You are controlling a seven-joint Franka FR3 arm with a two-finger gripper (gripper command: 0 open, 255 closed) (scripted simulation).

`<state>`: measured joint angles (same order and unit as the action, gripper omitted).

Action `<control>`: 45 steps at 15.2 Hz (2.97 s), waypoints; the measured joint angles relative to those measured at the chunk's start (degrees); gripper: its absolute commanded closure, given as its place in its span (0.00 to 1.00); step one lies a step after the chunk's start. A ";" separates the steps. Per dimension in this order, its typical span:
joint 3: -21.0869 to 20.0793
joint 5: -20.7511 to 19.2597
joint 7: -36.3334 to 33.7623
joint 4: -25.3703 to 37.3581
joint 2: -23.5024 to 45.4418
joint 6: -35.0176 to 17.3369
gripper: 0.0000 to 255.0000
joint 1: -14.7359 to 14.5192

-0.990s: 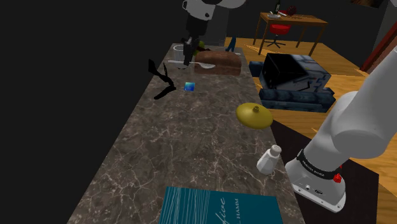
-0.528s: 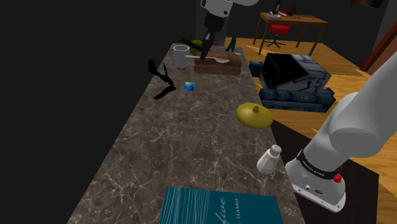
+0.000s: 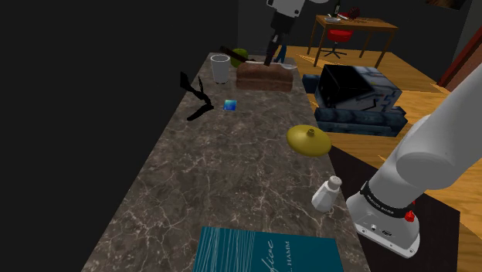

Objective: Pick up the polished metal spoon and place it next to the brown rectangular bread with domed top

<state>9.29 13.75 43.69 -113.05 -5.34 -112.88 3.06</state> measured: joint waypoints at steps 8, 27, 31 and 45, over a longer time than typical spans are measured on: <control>1.85 0.72 4.39 -2.53 1.23 -2.80 1.00 1.44; 1.81 4.37 9.36 -11.60 6.27 -16.19 1.00 1.25; 1.67 5.55 10.57 -12.60 8.05 -18.78 1.00 1.18; 1.46 7.12 12.19 -13.93 10.12 -21.95 0.00 1.15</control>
<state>10.74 20.87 55.88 -126.98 4.78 -134.83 4.21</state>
